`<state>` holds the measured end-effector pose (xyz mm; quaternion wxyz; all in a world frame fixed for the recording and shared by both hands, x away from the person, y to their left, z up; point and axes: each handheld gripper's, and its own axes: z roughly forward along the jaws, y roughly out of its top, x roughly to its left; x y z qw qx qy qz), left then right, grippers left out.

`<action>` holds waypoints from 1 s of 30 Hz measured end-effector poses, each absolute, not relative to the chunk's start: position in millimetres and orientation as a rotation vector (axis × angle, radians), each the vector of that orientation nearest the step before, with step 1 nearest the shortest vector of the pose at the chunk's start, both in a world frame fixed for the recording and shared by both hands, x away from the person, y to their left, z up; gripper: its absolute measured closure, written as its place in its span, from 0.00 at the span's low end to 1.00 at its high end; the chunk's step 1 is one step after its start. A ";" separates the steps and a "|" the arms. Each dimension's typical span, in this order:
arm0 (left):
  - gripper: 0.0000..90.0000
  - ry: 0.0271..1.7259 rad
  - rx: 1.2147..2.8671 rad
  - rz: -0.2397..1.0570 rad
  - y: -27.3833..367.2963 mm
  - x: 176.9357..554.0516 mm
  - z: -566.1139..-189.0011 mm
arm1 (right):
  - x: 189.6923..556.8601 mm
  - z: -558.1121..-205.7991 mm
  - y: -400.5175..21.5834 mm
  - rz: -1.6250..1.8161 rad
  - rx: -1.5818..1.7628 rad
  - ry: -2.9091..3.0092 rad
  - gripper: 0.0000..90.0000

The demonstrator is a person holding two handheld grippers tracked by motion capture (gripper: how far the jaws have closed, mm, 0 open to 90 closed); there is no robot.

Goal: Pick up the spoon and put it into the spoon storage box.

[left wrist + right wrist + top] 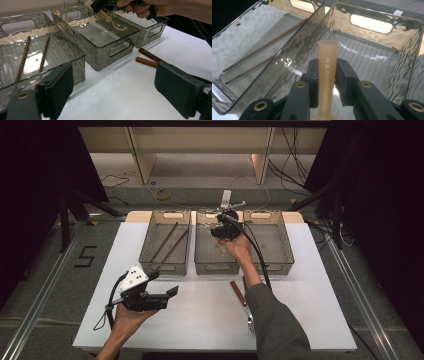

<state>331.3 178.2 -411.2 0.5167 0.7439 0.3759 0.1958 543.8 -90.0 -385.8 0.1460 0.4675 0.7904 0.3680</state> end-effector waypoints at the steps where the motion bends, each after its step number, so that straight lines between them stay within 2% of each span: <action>1: 0.17 0.902 1.786 0.471 178.1 331.2 -411.2 | 543.9 -386.2 -90.0 1.059 1.345 2.277 0.82; 7: 0.17 0.903 1.787 0.471 178.3 331.3 -411.2 | 544.8 -389.4 -88.1 1.053 1.352 2.294 0.80; 10: 0.17 0.903 1.787 0.470 178.5 331.3 -411.1 | 545.3 -389.4 -88.9 1.081 1.367 2.302 0.67; 13: 0.17 0.904 1.788 0.470 178.7 331.3 -411.1 | 545.1 -387.4 -91.3 1.094 1.376 2.309 0.59; 21: 0.17 0.907 1.791 0.468 178.9 331.8 -411.5 | 533.1 -375.3 -100.7 1.091 1.324 2.340 0.43; 24: 0.17 0.906 1.789 0.472 179.1 331.6 -411.3 | 522.0 -369.3 -104.1 1.087 1.275 2.355 0.39; 30: 0.17 0.909 1.788 0.474 178.9 331.6 -411.6 | 493.7 -360.1 -116.7 1.084 1.202 2.400 0.38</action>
